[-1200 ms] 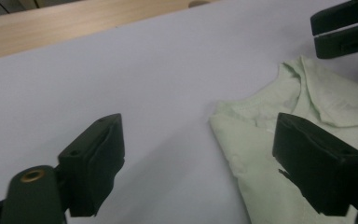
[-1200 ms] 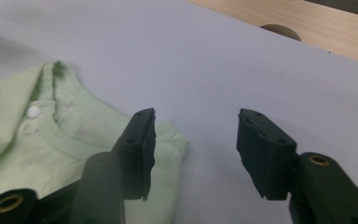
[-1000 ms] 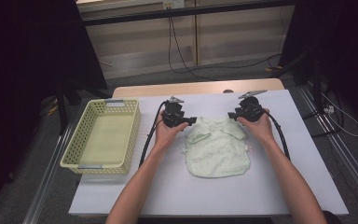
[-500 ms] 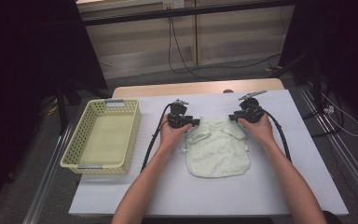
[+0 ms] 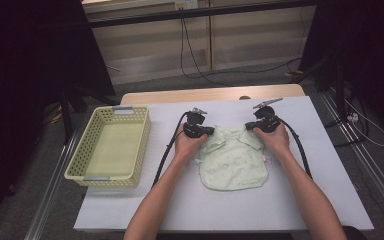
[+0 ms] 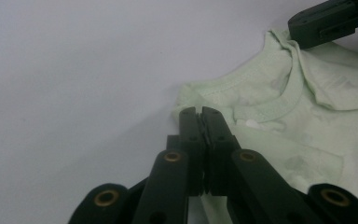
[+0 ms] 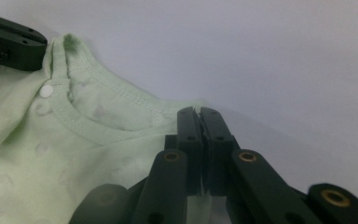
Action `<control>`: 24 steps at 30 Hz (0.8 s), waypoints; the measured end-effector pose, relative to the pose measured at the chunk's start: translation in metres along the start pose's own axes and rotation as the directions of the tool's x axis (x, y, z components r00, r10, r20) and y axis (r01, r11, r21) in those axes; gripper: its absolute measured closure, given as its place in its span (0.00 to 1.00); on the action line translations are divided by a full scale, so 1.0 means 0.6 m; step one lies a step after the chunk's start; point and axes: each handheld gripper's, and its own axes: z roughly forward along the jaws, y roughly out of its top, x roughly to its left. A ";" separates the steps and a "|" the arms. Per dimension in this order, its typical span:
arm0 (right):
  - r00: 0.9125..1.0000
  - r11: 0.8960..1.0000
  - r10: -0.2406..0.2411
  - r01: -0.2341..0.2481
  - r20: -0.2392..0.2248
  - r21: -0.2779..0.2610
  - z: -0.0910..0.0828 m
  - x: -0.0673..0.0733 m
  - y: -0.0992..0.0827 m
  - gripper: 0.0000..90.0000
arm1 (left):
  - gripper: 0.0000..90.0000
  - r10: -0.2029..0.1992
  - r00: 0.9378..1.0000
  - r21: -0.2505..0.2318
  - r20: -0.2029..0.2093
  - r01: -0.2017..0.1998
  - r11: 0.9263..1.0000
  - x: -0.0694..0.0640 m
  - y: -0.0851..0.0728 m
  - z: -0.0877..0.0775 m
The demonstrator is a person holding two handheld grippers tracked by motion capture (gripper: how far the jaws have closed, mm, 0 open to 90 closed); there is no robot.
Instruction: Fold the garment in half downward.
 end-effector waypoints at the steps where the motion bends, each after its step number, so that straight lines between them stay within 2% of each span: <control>1: 1.000 1.000 0.002 -0.002 0.001 -0.001 0.000 0.001 0.000 0.99 | 0.99 -0.003 1.000 -0.001 0.001 0.003 1.000 0.000 0.000 0.000; 4: 1.000 1.000 0.008 -0.008 0.007 -0.006 0.000 0.002 0.001 0.99 | 0.99 -0.033 0.999 -0.012 0.028 0.034 0.999 0.007 -0.002 -0.005; 8: 1.000 0.999 0.006 -0.007 -0.008 -0.040 -0.004 0.000 0.004 1.00 | 0.99 -0.060 0.998 -0.037 0.030 0.061 0.997 0.013 -0.004 -0.014; 12: 1.000 0.998 0.013 -0.013 -0.006 -0.061 -0.012 0.001 0.008 1.00 | 0.99 -0.056 0.998 -0.056 0.022 0.058 0.997 0.013 -0.001 -0.022; 19: 0.999 0.993 0.034 -0.035 -0.011 -0.109 -0.021 0.003 0.015 1.00 | 0.99 -0.074 0.997 -0.105 0.014 0.075 0.992 0.018 0.008 -0.037; 24: 0.999 0.988 0.043 -0.045 -0.020 -0.149 -0.026 0.005 0.022 1.00 | 0.99 -0.064 0.998 -0.129 -0.001 0.064 0.990 0.027 0.017 -0.050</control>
